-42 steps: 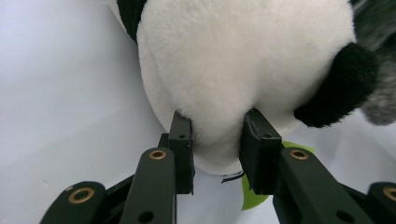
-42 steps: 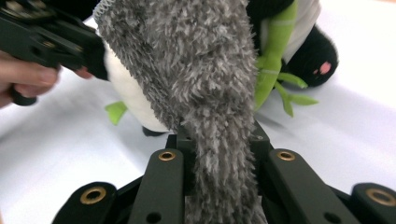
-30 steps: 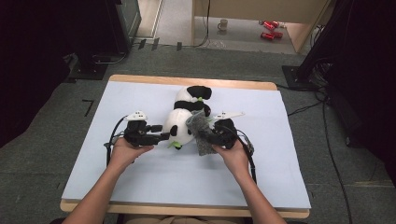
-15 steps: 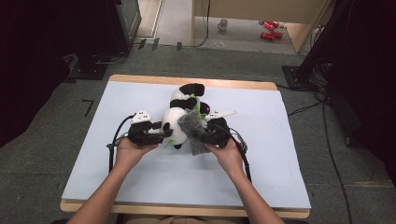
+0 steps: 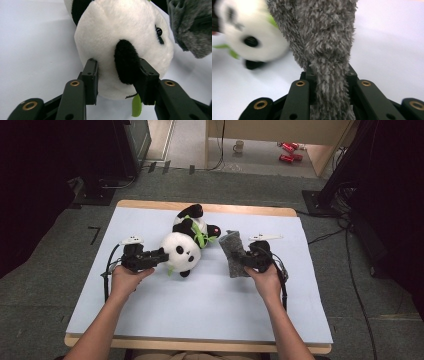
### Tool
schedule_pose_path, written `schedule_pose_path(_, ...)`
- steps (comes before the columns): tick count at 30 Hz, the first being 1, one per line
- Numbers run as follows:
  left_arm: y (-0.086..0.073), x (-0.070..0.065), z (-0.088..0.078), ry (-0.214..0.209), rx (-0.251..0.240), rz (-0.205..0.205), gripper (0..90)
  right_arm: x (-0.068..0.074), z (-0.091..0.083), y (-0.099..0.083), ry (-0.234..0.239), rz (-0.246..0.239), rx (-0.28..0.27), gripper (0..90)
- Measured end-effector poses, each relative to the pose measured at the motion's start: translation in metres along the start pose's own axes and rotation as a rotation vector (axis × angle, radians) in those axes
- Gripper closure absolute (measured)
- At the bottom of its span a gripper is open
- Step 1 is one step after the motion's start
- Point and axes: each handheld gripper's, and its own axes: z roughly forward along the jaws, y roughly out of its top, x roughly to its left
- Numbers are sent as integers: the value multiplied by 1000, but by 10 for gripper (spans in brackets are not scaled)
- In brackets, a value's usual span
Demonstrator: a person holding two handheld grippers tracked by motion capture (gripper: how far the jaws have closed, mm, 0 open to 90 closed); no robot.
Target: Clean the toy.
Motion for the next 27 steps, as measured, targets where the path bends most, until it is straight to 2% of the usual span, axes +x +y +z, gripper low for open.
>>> schedule_pose_path(1, 0, 0, 0, 7, -4, 11, 560, -6, 3, -4, -15, 11, 17, 739)
schedule_pose_path(3, -2, 2, -2, 39, -19, 69, 543, -14, 7, -8, -35, 25, 50, 738)
schedule_pose_path(4, -2, 3, -3, 45, -20, 78, 533, -17, 10, -10, -44, 28, 57, 738)
schedule_pose_path(7, -3, 9, -3, 39, -26, 63, 518, -21, 16, -12, -52, 37, 74, 731)
schedule_pose_path(11, -4, 16, -4, 40, -24, 53, 478, -24, 27, -14, -76, 20, 96, 722)
schedule_pose_path(16, -5, 24, -5, 48, -18, 23, 447, -28, 37, -18, -79, 37, 118, 687)
schedule_pose_path(18, -5, 26, -6, 46, -15, 9, 433, -28, 40, -19, -78, 59, 129, 669)
schedule_pose_path(22, -4, 27, -7, 39, -11, 5, 402, -28, 43, -20, -77, 70, 129, 631)
schedule_pose_path(24, -4, 28, -8, 33, -4, -2, 390, -29, 41, -19, -79, 67, 127, 574)
schedule_pose_path(27, -3, 27, -10, 40, 7, -5, 370, -33, 37, -17, -75, 117, 108, 456)
